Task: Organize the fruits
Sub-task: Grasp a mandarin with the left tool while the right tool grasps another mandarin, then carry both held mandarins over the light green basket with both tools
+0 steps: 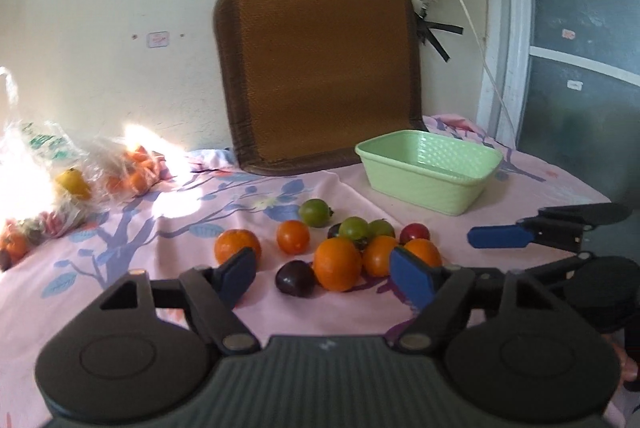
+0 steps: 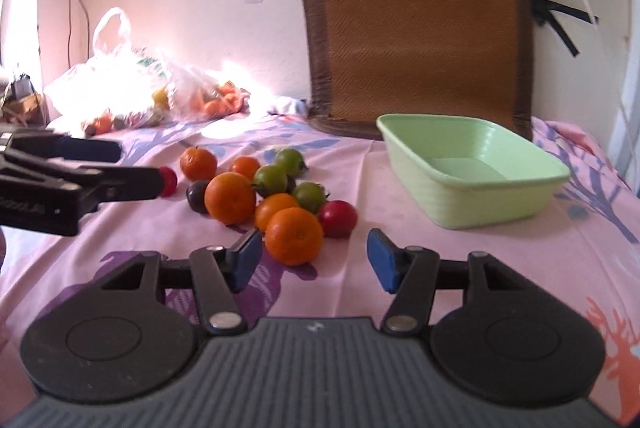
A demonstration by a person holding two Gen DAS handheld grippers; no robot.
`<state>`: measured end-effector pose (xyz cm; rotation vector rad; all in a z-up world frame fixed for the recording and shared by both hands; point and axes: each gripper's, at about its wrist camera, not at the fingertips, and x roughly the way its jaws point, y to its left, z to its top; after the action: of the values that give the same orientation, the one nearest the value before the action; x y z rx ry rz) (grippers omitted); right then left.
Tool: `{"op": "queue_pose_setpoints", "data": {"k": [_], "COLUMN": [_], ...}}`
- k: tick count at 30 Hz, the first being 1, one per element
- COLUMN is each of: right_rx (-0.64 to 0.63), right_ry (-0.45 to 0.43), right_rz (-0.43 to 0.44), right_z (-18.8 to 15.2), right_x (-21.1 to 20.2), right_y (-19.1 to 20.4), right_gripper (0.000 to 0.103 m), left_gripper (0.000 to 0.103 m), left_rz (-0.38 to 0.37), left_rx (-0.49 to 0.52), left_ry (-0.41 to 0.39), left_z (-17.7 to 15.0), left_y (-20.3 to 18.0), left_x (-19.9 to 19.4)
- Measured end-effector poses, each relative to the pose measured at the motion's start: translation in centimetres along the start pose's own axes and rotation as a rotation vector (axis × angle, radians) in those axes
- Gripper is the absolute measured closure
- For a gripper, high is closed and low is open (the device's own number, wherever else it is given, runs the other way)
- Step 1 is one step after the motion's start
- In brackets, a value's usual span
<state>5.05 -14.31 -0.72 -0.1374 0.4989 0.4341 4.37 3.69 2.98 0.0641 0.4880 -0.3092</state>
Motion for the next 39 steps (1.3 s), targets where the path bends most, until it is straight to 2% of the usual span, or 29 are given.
{"op": "queue_pose_setpoints", "data": {"k": [3, 5, 7, 8, 9, 15, 17, 19, 22, 24, 25, 26, 27, 30, 33, 35, 36, 37, 39], "right_rx": [-0.035, -0.050, -0.052, -0.050, -0.045, -0.012, 0.008, 0.025, 0.034, 0.039, 0.043, 0.048, 0.049, 0.043, 0.032, 0.024, 0.025, 0.031, 0.051], "right_ry": [0.036, 0.057, 0.071, 0.078, 0.086, 0.057, 0.053, 0.052, 0.052, 0.060, 0.063, 0.061, 0.062, 0.054, 0.039, -0.005, -0.031, -0.061, -0.117], "right_rz": [0.012, 0.027, 0.039, 0.042, 0.043, 0.024, 0.007, -0.012, -0.049, -0.057, -0.058, -0.054, -0.052, -0.045, -0.037, -0.044, -0.054, -0.070, -0.112], "right_z": [0.1, 0.1, 0.0, 0.0, -0.1, -0.5, -0.9, -1.3, -1.9, -2.4, -2.5, -2.6, -2.5, -2.6, -2.8, -2.5, -2.3, -1.9, -1.0], "right_x": [1.4, 2.1, 2.7, 2.9, 3.0, 1.3, 0.4, -0.5, -1.6, -1.9, -1.9, -1.9, -1.8, -1.6, -1.8, -2.3, -2.6, -2.8, -3.0], "right_y": [0.4, 0.6, 0.7, 0.7, 0.7, -0.2, -0.8, -1.4, -2.3, -2.8, -3.0, -3.1, -3.1, -3.1, -3.2, -3.4, -3.6, -4.1, -5.2], "right_gripper": [0.047, 0.049, 0.054, 0.061, 0.063, 0.065, 0.065, 0.065, 0.065, 0.065, 0.065, 0.064, 0.064, 0.064, 0.066, 0.066, 0.066, 0.066, 0.066], "left_gripper": [0.043, 0.045, 0.053, 0.061, 0.072, 0.073, 0.079, 0.080, 0.068, 0.054, 0.054, 0.054, 0.063, 0.065, 0.066, 0.068, 0.081, 0.086, 0.085], "left_rz": [-0.021, -0.039, -0.016, -0.006, -0.021, -0.008, -0.021, -0.052, -0.047, -0.042, -0.046, -0.047, -0.050, -0.037, -0.079, -0.132, -0.144, -0.155, -0.178], "left_rx": [0.022, 0.014, 0.021, 0.036, 0.046, 0.130, 0.125, 0.092, 0.069, 0.057, 0.044, 0.036, 0.030, 0.039, 0.019, 0.008, 0.012, 0.019, 0.008], "left_ry": [0.058, 0.092, 0.117, 0.110, 0.110, 0.094, 0.079, 0.084, 0.108, 0.122, 0.127, 0.133, 0.137, 0.132, 0.132, 0.102, 0.084, 0.060, 0.035], "left_z": [0.5, 0.6, 0.6, 0.6, 0.7, -0.2, -0.6, -0.7, -1.1, -1.3, -1.4, -1.4, -1.5, -1.8, -1.2, 0.2, 1.0, 2.3, 4.7], "left_y": [-0.2, 0.1, 0.3, 0.2, 0.2, -2.4, -3.1, -3.4, -3.8, -3.8, -3.8, -3.9, -4.0, -4.6, -4.9, -5.3, -5.5, -5.8, -6.2], "left_x": [2.6, 4.0, 5.2, 5.3, 5.3, 3.4, 2.2, 1.3, 1.7, 2.4, 2.6, 2.9, 3.0, 2.7, 1.9, 1.5, 1.5, 1.7, 2.7]}}
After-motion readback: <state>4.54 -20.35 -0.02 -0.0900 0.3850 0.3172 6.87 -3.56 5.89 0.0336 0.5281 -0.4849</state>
